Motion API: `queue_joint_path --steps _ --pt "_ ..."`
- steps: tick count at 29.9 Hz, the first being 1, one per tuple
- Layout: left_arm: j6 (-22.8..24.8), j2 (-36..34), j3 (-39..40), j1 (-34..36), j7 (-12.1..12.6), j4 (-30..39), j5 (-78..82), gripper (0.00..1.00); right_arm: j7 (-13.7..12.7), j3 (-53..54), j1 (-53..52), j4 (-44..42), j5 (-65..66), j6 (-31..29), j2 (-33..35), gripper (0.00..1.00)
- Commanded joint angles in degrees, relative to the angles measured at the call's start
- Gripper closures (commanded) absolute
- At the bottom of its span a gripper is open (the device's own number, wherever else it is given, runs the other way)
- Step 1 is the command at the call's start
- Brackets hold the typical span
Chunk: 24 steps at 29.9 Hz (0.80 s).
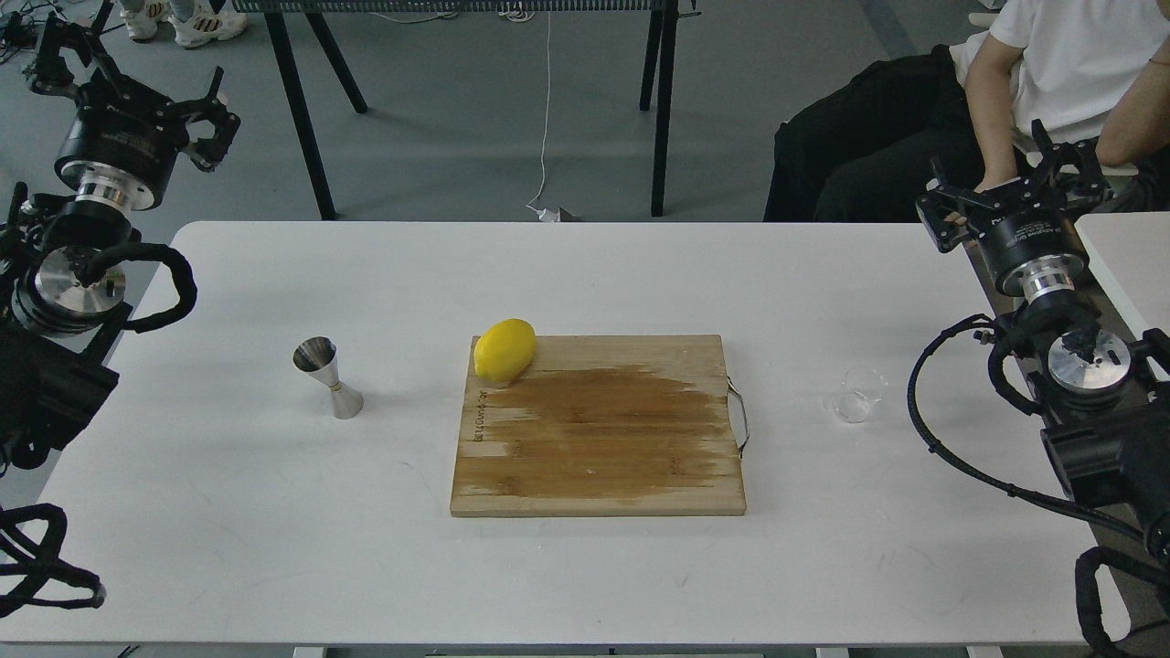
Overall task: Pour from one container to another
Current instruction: 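Move the left gripper down toward the small metal jigger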
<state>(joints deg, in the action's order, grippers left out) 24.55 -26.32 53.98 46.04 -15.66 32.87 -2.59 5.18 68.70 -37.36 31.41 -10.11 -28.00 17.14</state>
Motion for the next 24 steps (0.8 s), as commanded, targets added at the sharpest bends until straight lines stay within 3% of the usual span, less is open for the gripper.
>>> queue_joint_path --steps 1,10,15,18,24 --pt "-0.3 0.0 0.1 0.1 -0.1 0.5 -0.1 0.0 0.0 0.0 -0.1 0.1 0.0 0.0 0.2 0.0" --pt "-0.6 -3.5 -0.2 -1.0 0.3 10.0 -0.4 0.0 0.0 0.2 0.1 0.3 -0.1 0.0 0.7 0.0" --pt "0.0 -13.9 -4.1 -9.2 -0.6 26.8 3.2 0.0 0.1 0.5 -0.2 2.2 -0.2 0.0 3.4 0.0" --pt "-0.2 -18.7 -4.1 -13.2 -0.9 33.4 10.3 0.0 0.1 0.1 -0.9 2.3 -0.2 0.0 4.6 0.0" --pt "-0.6 -25.7 -3.7 -19.9 -6.9 42.3 26.5 0.01 -0.3 -0.2 -1.1 2.3 -0.1 0.0 6.6 0.0"
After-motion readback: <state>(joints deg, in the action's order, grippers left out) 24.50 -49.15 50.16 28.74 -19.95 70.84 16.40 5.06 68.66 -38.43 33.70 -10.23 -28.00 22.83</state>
